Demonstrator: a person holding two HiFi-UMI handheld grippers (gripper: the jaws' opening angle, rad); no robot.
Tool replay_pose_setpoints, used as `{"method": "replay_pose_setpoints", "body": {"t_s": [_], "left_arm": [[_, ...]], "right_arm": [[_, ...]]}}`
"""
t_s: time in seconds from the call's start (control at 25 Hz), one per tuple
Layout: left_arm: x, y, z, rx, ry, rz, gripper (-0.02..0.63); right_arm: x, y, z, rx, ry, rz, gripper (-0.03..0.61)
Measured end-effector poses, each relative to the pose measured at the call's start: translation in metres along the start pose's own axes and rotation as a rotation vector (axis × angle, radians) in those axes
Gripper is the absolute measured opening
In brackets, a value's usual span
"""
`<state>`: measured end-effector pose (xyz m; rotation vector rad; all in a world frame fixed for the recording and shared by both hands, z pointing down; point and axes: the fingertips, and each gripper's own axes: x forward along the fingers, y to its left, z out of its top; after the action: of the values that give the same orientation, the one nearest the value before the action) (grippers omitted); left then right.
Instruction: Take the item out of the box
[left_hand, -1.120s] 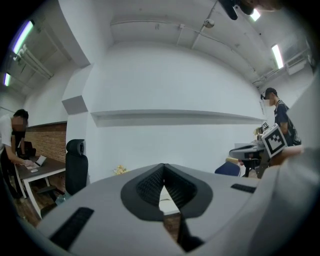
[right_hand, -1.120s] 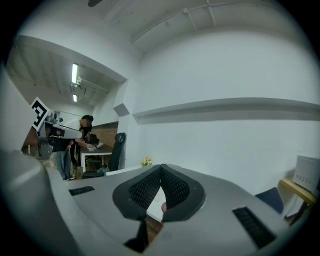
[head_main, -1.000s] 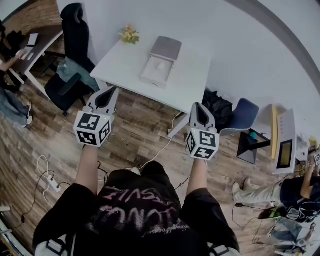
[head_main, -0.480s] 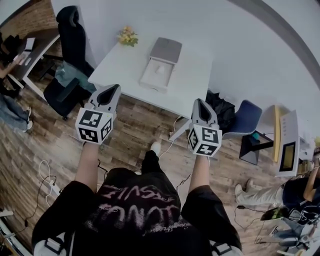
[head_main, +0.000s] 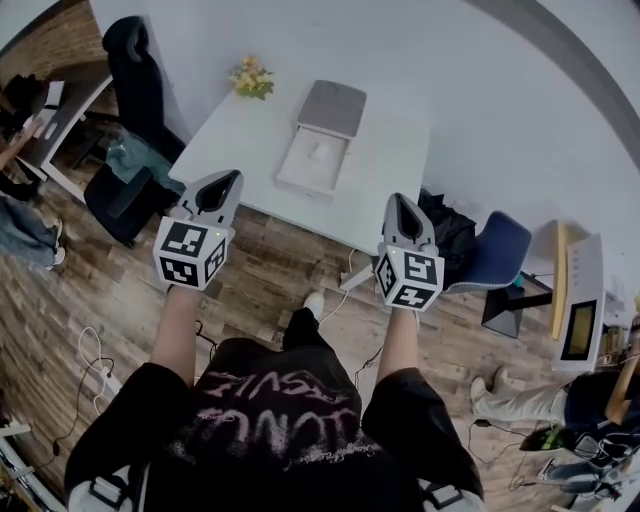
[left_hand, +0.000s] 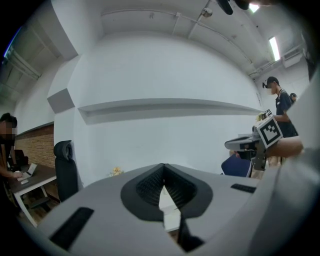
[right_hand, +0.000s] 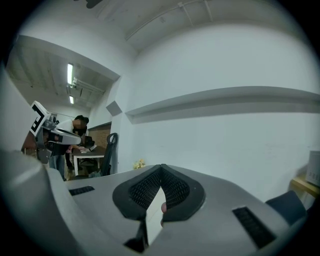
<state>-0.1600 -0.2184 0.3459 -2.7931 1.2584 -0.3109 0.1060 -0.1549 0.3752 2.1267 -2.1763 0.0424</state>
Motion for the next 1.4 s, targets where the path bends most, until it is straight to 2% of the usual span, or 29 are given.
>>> {"method": "replay_pose_setpoints", "body": {"t_s": [0.68,1.04,1.4], "left_arm": [[0.129,0.028,-0.008,-0.037,0.052,-0.006,0.002],[0.207,0.032,0.002,-0.031,0.075,-0.003,0.002],[0.243,0.039,-0.002,-0.037,0.109,0.019,0.002]], "right_arm": [[0.113,-0.063,-0.018,-0.002,0.048,0.008,0.009],[0.179,-0.106,-0.019,0.004,0.057,0.039,0.009],[0.22,-0.122,-0.03,0.04,0.078,0.08,0.009]]}}
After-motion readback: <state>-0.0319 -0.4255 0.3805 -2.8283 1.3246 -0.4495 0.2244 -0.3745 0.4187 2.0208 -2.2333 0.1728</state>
